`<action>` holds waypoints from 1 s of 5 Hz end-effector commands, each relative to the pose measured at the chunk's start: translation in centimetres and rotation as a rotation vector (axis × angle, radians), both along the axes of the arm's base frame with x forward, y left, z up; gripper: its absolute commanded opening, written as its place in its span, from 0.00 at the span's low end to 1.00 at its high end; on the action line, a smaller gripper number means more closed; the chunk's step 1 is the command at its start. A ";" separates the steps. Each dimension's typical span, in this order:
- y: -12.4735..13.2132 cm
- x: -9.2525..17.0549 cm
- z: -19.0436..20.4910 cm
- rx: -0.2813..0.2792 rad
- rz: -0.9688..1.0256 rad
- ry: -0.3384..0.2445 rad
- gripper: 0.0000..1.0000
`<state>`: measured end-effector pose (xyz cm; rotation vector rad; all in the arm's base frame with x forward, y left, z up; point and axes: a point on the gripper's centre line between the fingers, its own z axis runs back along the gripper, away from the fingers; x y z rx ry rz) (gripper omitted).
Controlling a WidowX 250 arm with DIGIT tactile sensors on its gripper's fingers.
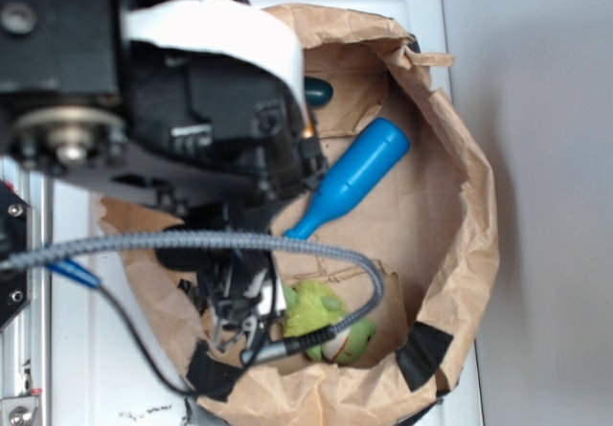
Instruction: Grab the blue bottle.
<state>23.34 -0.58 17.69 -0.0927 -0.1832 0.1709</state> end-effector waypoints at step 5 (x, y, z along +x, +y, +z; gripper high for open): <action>1.6 9.2 -9.5 -0.070 0.157 -0.095 1.00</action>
